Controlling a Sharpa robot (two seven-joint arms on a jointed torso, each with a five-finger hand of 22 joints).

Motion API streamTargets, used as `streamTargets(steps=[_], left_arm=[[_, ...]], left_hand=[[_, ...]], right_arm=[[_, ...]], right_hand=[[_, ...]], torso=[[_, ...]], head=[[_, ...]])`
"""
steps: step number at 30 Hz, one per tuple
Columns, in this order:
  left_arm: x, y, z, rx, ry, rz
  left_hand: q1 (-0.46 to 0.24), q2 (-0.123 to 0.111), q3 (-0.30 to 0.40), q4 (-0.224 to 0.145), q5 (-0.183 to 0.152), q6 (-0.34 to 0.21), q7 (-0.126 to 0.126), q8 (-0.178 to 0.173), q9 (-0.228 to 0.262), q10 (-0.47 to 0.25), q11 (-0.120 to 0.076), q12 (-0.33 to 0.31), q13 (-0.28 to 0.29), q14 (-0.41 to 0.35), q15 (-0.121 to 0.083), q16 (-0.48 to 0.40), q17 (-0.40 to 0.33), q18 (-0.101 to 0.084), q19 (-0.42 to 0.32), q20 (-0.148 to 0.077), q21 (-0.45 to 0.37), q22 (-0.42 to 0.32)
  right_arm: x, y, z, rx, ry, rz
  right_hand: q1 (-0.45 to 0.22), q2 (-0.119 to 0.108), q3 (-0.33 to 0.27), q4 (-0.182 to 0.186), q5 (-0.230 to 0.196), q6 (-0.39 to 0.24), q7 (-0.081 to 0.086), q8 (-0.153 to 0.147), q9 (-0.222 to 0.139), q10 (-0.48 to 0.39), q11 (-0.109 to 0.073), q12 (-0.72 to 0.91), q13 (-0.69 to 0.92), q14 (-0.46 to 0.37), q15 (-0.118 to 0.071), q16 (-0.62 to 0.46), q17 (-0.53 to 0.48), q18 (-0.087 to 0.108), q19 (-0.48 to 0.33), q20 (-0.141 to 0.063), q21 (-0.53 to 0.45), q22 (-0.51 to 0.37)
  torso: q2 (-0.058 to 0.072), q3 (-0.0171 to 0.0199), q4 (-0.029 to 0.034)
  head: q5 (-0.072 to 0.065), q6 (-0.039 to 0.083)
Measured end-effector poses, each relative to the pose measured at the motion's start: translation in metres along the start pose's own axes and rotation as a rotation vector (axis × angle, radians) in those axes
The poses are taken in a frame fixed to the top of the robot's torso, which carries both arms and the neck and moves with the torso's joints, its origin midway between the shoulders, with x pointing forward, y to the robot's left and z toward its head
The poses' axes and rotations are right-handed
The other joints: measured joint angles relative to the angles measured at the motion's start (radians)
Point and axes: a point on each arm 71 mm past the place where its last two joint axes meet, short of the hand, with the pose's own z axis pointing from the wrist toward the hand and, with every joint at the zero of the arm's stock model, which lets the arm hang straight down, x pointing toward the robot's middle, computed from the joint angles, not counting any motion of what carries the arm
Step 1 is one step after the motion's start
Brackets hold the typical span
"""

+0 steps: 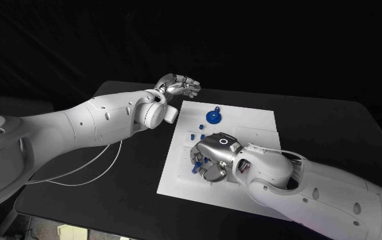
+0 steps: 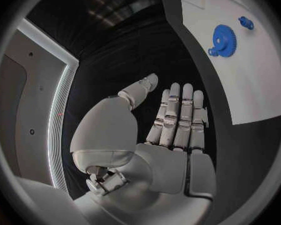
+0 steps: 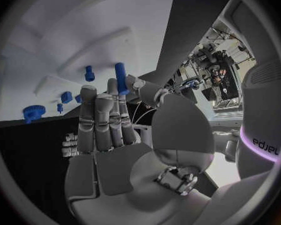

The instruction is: Assemble the parts on the task board

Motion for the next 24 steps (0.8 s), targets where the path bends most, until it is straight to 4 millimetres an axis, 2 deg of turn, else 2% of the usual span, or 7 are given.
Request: streamTargets(steps=[17, 24], left_arm=[[0.0, 0.0, 0.0, 0.0, 0.0, 0.0], [0.0, -0.0003, 0.0001, 0.0, 0.0, 0.0]], left_hand=[[0.0, 0.0, 0.0, 0.0, 0.0, 0.0, 0.0, 0.0, 0.0, 0.0, 0.0, 0.0, -0.001, 0.0, 0.0, -0.001, 0.001, 0.0, 0.0, 0.0, 0.0, 0.001], [0.0, 0.0, 0.0, 0.0, 0.0, 0.0, 0.0, 0.0, 0.0, 0.0, 0.0, 0.0, -0.001, 0.0, 0.0, 0.0, 0.002, 0.0, 0.0, 0.0, 0.0, 0.001]], right_arm=[[0.0017, 0.0041, 0.0021, -0.007, -0.007, -0.003], [0.0027, 0.0062, 0.0036, -0.009, 0.004, -0.025]], right_hand=[[0.003, 0.003, 0.001, -0.004, 0.001, 0.005, 0.0, -0.003, 0.001, 0.0, 0.0, 0.004, 0.001, 0.001, 0.003, 0.0, 0.0, 0.0, 0.0, 0.0, 0.0, 0.0], [0.003, 0.002, 0.001, -0.004, 0.001, 0.005, 0.001, -0.005, 0.005, 0.0, 0.0, 0.004, 0.005, 0.002, -0.003, 0.0, 0.0, 0.0, 0.0, 0.001, 0.0, 0.0]], torso=[[0.0, -0.0003, 0.0002], [0.0, -0.0001, -0.0004]], head=[[0.0, 0.0], [0.001, -0.002]])
